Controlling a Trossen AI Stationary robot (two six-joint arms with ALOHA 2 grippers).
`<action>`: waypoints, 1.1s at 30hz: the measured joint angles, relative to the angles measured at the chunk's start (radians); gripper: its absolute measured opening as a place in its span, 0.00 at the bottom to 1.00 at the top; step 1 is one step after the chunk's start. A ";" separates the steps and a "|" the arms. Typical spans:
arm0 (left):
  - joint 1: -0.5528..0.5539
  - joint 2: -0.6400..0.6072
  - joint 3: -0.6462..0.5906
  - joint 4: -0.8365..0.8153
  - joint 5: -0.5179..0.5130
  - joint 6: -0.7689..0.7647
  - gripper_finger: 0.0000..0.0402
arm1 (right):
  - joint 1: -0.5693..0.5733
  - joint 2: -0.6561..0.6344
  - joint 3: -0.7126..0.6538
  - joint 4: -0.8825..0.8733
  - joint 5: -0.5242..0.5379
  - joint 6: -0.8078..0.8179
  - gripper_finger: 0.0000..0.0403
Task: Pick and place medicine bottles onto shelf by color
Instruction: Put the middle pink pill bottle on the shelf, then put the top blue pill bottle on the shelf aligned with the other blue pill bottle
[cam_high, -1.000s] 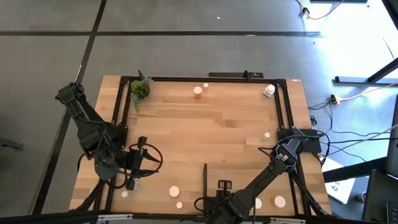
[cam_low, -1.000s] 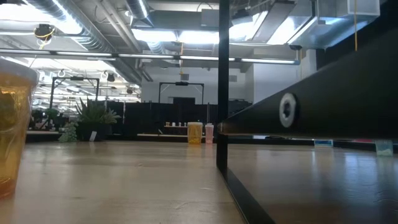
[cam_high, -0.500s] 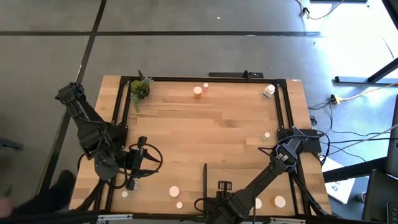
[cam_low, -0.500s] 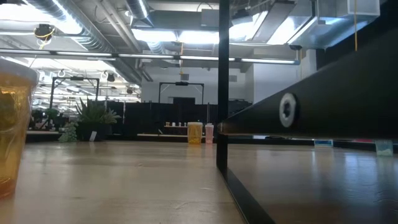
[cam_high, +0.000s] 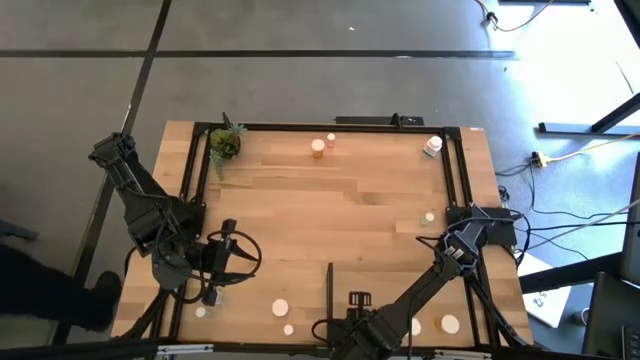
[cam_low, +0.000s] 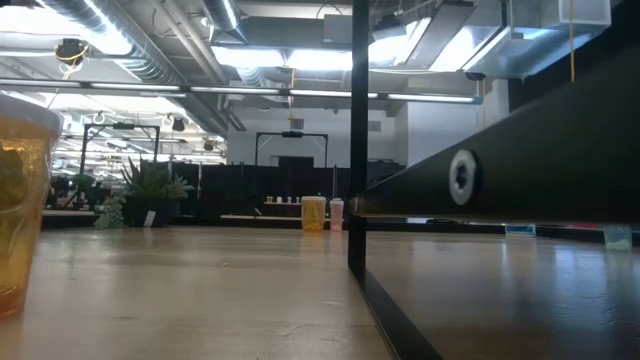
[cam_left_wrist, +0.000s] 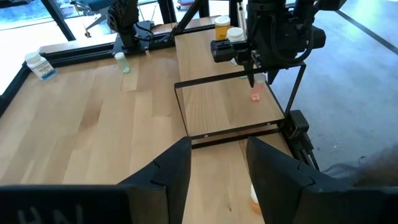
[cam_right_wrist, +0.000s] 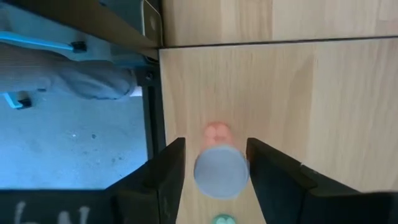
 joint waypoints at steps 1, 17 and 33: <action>0.000 0.000 0.000 0.000 0.000 0.000 0.37 | 0.000 -0.002 0.000 -0.004 0.006 -0.008 0.43; 0.000 0.000 0.000 -0.003 0.000 0.000 0.37 | -0.005 -0.044 0.000 -0.007 0.077 -0.021 0.43; 0.000 0.000 0.000 -0.017 0.000 0.000 0.37 | -0.006 -0.068 -0.001 -0.017 0.124 -0.054 0.43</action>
